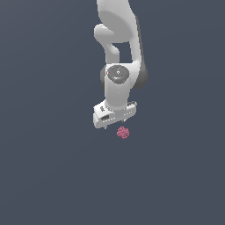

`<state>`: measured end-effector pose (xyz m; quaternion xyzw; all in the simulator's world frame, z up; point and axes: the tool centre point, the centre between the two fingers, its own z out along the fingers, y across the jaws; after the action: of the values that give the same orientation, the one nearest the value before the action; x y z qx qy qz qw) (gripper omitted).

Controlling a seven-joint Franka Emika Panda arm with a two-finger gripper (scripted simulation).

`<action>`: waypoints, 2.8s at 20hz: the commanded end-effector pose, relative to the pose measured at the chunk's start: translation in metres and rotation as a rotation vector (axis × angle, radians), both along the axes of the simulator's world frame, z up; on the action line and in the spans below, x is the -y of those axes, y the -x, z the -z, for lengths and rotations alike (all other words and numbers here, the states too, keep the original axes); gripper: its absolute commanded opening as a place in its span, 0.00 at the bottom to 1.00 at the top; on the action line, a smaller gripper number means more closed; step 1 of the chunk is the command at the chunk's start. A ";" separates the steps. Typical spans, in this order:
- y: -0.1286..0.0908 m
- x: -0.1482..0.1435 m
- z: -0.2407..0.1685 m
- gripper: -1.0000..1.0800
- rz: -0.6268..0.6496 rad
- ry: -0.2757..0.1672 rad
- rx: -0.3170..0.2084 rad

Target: Pick up the object and move it to a goal position.

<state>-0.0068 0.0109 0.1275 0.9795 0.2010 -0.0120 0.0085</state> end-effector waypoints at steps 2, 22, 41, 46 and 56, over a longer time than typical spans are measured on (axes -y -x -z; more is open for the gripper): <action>0.001 -0.008 0.007 0.96 -0.115 -0.004 0.001; 0.005 -0.045 0.035 0.96 -0.613 -0.026 0.011; 0.006 -0.047 0.079 0.96 -0.643 -0.027 0.012; 0.005 -0.047 0.086 0.96 -0.643 -0.027 0.012; 0.005 -0.047 0.086 0.00 -0.643 -0.027 0.012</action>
<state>-0.0117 0.0572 0.0419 0.8660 0.5001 0.0003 0.0004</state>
